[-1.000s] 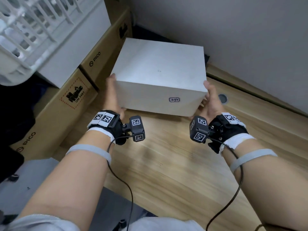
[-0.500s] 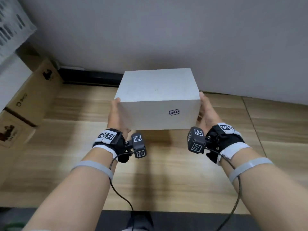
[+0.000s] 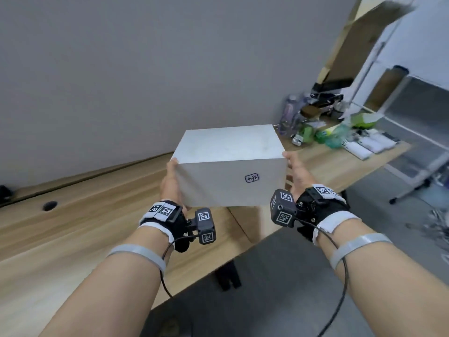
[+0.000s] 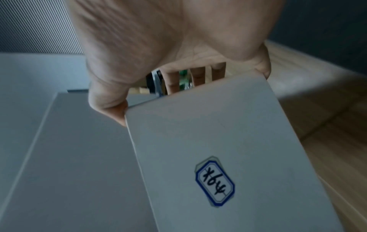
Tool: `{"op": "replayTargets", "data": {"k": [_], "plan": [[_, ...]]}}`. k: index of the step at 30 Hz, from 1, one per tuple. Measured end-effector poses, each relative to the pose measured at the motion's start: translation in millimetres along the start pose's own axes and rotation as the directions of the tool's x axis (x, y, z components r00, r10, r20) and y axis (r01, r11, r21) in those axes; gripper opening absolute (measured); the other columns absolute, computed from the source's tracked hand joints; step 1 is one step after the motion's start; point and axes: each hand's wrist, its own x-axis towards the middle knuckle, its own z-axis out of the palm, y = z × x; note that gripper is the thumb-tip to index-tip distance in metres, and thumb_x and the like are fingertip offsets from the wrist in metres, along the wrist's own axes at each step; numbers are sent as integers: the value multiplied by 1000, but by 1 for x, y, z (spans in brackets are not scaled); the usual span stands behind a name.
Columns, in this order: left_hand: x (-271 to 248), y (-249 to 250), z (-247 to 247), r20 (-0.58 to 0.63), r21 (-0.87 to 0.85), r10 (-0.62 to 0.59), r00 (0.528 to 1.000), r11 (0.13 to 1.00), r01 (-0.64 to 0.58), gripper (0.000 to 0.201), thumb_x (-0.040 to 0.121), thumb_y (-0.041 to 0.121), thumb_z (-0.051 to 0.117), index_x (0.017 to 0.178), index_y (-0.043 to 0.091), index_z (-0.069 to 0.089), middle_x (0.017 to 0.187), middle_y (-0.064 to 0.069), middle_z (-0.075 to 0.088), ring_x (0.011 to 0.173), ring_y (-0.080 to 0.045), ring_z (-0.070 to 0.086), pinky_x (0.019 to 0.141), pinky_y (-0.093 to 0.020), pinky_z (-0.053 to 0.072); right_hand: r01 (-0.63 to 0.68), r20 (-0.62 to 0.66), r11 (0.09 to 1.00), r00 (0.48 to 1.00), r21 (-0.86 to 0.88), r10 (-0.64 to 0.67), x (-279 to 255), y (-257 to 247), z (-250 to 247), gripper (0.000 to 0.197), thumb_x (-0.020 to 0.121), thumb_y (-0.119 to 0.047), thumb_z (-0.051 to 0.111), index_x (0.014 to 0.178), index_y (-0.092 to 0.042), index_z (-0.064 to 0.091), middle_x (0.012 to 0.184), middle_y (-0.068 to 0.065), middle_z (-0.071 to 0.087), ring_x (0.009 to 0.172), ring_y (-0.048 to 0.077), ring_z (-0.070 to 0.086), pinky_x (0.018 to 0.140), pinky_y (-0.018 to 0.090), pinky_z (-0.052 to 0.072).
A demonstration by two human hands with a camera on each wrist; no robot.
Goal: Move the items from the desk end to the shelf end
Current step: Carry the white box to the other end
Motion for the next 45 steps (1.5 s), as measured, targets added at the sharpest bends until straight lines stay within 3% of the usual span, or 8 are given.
{"op": "replayTargets", "data": {"k": [9, 13, 18, 22, 29, 34, 37, 45], "plan": [[-18, -39, 167, 210, 208, -60, 976, 978, 16, 82, 53, 84, 66, 114, 30, 66, 115, -9, 72, 105, -35, 69, 93, -65, 49, 0, -194, 987, 980, 161, 32, 33, -39, -147, 36, 79, -51, 64, 97, -21, 61, 103, 7, 59, 105, 25, 56, 94, 41, 47], [24, -65, 216, 226, 237, -175, 958, 964, 120, 101, 39, 95, 63, 118, 32, 68, 114, -8, 74, 106, -34, 69, 97, -62, 49, -19, -239, 979, 969, 202, 68, 75, -52, -181, 33, 81, -47, 65, 99, -20, 60, 99, 7, 60, 91, 22, 57, 73, 35, 51], [85, -90, 275, 210, 202, -192, 959, 968, 149, 50, 79, 72, 55, 87, 23, 60, 88, -7, 63, 87, -28, 62, 105, -52, 42, -81, -240, 982, 963, 172, 122, 159, -76, -207, 28, 84, -45, 63, 91, -19, 59, 95, 9, 59, 85, 21, 57, 82, 38, 49], [129, -94, 302, 142, 159, -228, 963, 966, 205, 56, 68, 74, 60, 89, 22, 62, 88, -8, 63, 95, -33, 64, 103, -59, 43, -127, -201, 989, 970, 73, 140, 230, -107, -207, 29, 85, -47, 61, 94, -20, 58, 102, 8, 59, 91, 22, 57, 75, 36, 51], [182, -70, 314, -16, 80, -203, 979, 976, 204, 75, 52, 79, 67, 100, 22, 64, 100, -12, 67, 103, -38, 67, 97, -64, 44, -152, -37, 986, 988, -68, 150, 335, -140, -186, 26, 87, -51, 57, 100, -28, 57, 116, 3, 57, 122, 23, 50, 113, 45, 38], [217, -73, 311, -155, 14, -157, 975, 987, 161, 88, 37, 83, 73, 103, 24, 71, 115, -15, 71, 115, -41, 65, 99, -67, 43, -240, 61, 964, 967, -118, 248, 401, -155, -165, 39, 84, -51, 61, 111, -23, 60, 112, 3, 61, 106, 18, 55, 79, 38, 49], [218, -77, 332, -277, -15, -101, 955, 995, 101, 70, 52, 80, 69, 95, 25, 70, 109, -11, 72, 113, -38, 65, 101, -63, 45, -269, 119, 954, 951, -130, 284, 440, -162, -161, 44, 84, -50, 61, 118, -21, 61, 110, 3, 65, 99, 17, 58, 69, 36, 51], [234, -113, 392, -468, -138, -32, 883, 990, -37, 48, 83, 63, 52, 112, 27, 67, 104, 1, 71, 99, -24, 67, 92, -51, 53, -371, 216, 922, 897, -110, 387, 531, -163, -174, 44, 78, -50, 67, 111, -20, 65, 98, 7, 73, 95, 27, 68, 95, 57, 49]]}}
